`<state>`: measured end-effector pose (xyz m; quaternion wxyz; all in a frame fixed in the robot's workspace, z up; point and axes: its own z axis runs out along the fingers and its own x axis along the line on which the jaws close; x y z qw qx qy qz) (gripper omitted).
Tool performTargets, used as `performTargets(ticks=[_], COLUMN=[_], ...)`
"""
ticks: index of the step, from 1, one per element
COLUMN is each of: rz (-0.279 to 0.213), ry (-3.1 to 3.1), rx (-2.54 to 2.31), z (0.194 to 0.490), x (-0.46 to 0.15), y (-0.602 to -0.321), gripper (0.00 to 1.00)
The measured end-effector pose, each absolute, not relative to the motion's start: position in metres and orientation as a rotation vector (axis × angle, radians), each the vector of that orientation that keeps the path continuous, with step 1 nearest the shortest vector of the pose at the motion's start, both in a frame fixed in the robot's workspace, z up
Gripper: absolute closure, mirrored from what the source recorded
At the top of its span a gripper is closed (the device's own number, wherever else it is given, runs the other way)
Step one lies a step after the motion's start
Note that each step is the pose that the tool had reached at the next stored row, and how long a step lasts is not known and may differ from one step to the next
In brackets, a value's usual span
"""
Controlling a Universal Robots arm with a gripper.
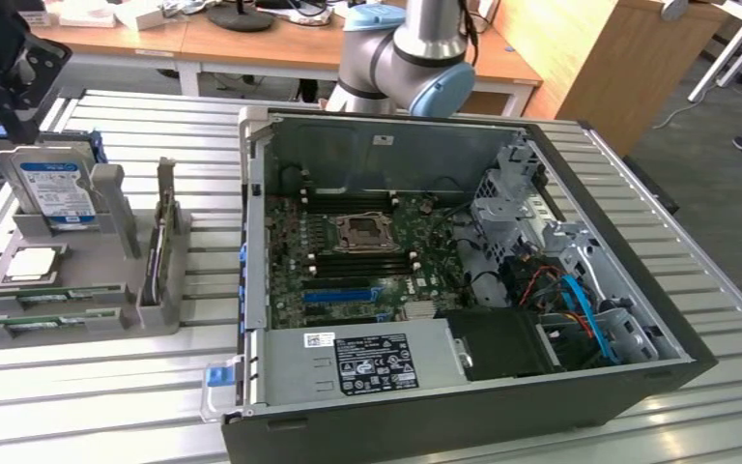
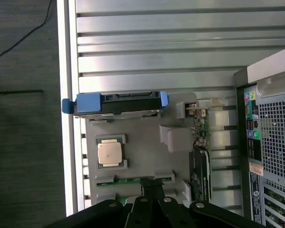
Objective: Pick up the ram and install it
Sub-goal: 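Reach for the ram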
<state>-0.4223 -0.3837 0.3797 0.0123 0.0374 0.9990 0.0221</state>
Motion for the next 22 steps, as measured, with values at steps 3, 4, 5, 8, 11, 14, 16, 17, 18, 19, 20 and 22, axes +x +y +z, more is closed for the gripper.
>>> performTargets(ticks=[3, 4, 5, 8, 11, 14, 16, 17, 18, 19, 20, 22], rz=[0.069, 0.069, 0.069, 0.069, 0.069, 0.069, 0.069, 0.069, 0.069, 0.069, 0.069, 0.069], ry=[3.114, 3.114, 3.114, 3.114, 3.114, 3.114, 3.114, 3.114, 3.114, 3.114, 3.114, 3.114], rx=[0.117, 0.117, 0.117, 0.116, 0.117, 0.117, 0.117, 0.117, 0.117, 0.117, 0.117, 0.116], z=[0.3793, 0.3792, 0.3791, 0.3791, 0.3791, 0.3791, 0.3791, 0.3791, 0.3791, 0.3791, 0.3791, 0.3791], x=[-0.4275, -0.4291, -0.4304, -0.4316, -0.4318, -0.4319, -0.4318, -0.4318, -0.4318, -0.4318, -0.4318, -0.4318], y=[-0.3834, -0.3833, -0.3833, -0.3834, -0.3833, -0.3837, -0.3842, -0.3844, -0.3847, -0.3849, -0.3852, -0.3859], gripper=[0.89, 0.89, 0.89, 0.89, 0.89, 0.89, 0.89, 0.89, 0.89, 0.89, 0.89, 0.89])
